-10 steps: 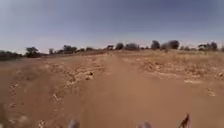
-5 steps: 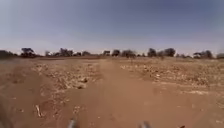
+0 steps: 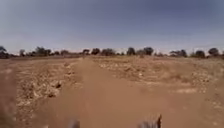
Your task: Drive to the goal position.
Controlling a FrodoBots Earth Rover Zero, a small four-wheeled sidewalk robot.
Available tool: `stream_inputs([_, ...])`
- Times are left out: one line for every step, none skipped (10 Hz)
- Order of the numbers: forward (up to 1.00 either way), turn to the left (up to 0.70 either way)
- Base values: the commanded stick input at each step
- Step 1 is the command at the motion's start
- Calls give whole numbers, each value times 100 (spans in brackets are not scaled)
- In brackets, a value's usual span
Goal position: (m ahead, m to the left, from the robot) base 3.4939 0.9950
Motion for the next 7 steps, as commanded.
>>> stream_inputs([70, 0])
stream_inputs([70, 0])
stream_inputs([70, 0])
stream_inputs([70, 0])
stream_inputs([70, 0])
stream_inputs([70, 0])
stream_inputs([70, 0])
